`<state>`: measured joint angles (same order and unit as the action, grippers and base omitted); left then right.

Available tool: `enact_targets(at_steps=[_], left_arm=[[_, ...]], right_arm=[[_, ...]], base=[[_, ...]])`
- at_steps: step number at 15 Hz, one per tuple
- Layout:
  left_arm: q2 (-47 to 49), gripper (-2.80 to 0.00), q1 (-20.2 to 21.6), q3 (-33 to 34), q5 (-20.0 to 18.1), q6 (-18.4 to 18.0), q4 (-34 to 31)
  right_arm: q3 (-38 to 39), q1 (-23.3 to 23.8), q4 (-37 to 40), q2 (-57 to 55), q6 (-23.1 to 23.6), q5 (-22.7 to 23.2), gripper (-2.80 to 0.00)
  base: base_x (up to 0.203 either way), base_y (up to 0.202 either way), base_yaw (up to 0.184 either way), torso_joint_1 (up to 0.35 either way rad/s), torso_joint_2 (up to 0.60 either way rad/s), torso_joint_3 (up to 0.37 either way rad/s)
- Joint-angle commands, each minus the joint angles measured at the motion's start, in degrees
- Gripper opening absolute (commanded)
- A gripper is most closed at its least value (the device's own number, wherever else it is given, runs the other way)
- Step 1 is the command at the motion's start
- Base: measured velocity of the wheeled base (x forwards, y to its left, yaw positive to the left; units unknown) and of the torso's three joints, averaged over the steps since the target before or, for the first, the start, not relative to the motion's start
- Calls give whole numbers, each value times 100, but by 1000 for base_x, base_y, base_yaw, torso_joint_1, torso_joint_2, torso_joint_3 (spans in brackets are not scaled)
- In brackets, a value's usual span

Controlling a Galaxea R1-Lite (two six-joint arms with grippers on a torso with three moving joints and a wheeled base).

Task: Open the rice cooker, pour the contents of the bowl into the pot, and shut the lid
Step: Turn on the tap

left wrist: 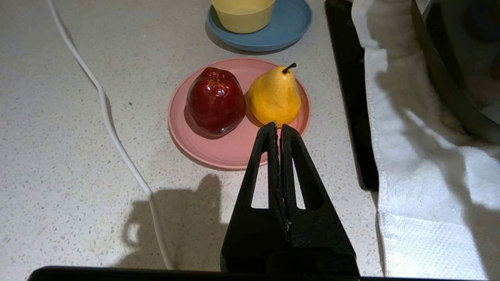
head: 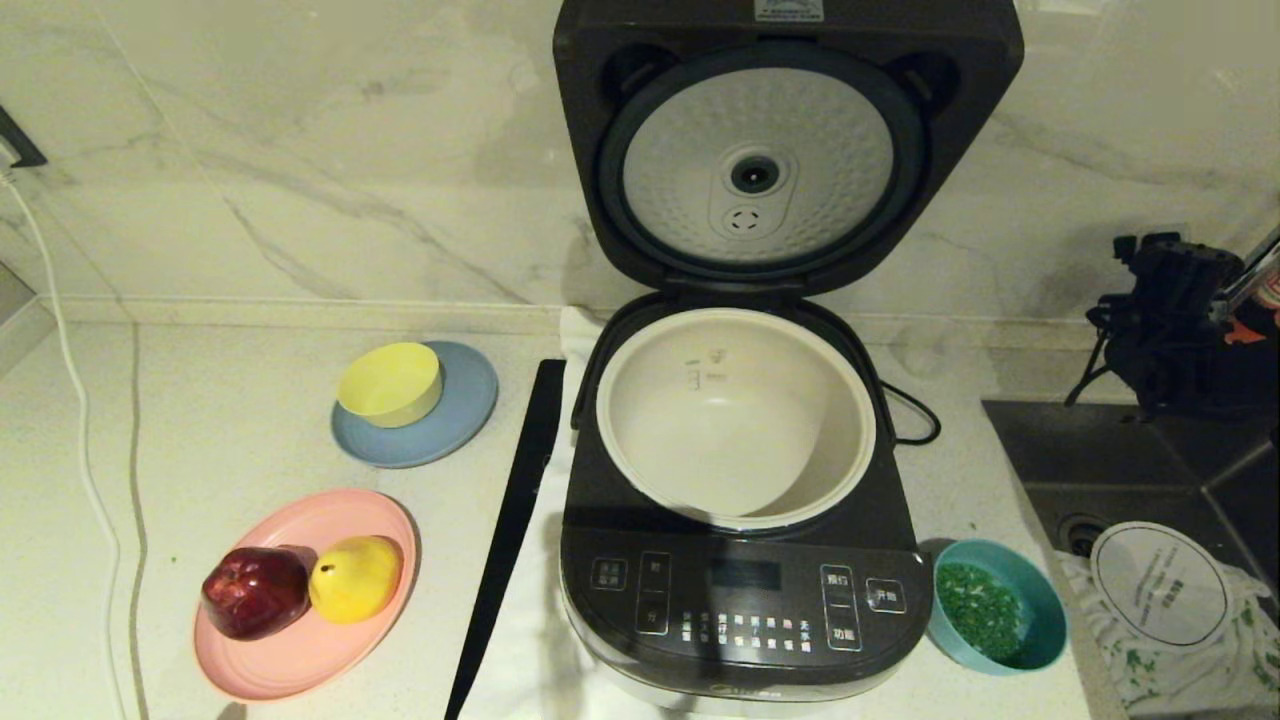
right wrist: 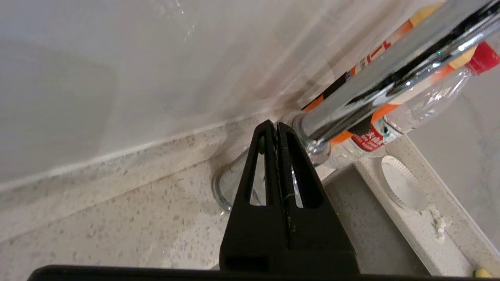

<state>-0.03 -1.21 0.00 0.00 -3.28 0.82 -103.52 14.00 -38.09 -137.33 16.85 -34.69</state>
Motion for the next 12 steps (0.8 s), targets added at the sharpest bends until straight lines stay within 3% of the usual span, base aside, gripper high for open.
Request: enact_targets(at_steps=[1,12], left_arm=[[-15,-280,-2,53,0,-6,-2],[-15,-280,1,53,0,-1,3]], right_arm=[[-238,44,64,-103,3,-20,-280],[-652,226,284,-445,-59,-46,-280]], base=[[0,0,0,0,0,0],[0,0,0,0,0,0]])
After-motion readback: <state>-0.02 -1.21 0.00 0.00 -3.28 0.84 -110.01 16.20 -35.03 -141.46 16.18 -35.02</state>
